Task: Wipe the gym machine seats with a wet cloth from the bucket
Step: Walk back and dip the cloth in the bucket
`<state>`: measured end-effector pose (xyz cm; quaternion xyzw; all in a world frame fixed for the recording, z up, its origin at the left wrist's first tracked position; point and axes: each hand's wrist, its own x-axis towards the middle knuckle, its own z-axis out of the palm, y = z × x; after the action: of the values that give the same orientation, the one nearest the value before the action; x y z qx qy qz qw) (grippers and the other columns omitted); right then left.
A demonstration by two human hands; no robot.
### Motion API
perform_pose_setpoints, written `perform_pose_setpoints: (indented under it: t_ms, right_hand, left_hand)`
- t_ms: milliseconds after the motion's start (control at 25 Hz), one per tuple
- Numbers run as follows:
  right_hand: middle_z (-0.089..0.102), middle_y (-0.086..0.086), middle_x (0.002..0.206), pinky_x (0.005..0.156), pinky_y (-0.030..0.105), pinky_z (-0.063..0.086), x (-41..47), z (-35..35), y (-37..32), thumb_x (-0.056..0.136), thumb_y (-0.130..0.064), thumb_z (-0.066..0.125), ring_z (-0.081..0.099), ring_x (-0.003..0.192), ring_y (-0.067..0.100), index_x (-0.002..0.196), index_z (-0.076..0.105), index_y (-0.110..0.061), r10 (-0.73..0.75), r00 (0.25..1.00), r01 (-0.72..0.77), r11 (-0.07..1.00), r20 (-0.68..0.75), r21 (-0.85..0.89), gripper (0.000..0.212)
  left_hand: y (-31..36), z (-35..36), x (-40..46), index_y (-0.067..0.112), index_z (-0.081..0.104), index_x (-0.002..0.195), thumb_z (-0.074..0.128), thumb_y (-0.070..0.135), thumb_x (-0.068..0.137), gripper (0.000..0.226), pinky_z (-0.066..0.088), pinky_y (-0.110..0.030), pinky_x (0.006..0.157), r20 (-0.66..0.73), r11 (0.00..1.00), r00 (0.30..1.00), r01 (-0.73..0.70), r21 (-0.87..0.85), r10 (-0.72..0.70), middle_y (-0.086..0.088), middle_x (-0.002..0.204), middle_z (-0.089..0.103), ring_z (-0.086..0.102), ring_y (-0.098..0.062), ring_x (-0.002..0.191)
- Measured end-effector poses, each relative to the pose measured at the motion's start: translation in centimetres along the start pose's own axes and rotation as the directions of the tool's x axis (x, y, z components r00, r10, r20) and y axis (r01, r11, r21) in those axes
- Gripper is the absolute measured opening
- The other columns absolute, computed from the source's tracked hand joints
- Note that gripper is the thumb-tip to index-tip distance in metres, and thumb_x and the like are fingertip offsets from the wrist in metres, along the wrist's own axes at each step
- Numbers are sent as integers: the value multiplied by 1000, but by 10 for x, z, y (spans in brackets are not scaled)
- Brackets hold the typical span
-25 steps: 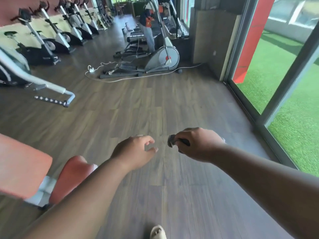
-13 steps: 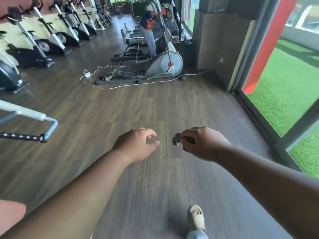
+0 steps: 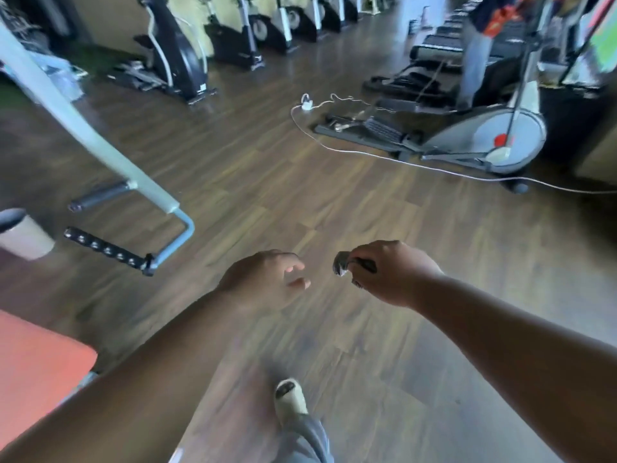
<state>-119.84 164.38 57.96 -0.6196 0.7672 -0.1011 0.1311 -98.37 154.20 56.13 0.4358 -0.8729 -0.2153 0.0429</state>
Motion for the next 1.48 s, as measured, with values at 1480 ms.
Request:
perform_pose_setpoints:
  t_ms: [1480]
  right_hand:
    - [63,-9,84,61,28,45,1106,-42,-221,93,-44,48,58,77,15,90,65,-30,-516,850,514,856,102,52,22]
  left_hand:
    - [-514,-354,774,42,59,124,55,56,89,38,48,-37,98,-245,873,839,473,-116,-487,20,125,61,57,-8,116]
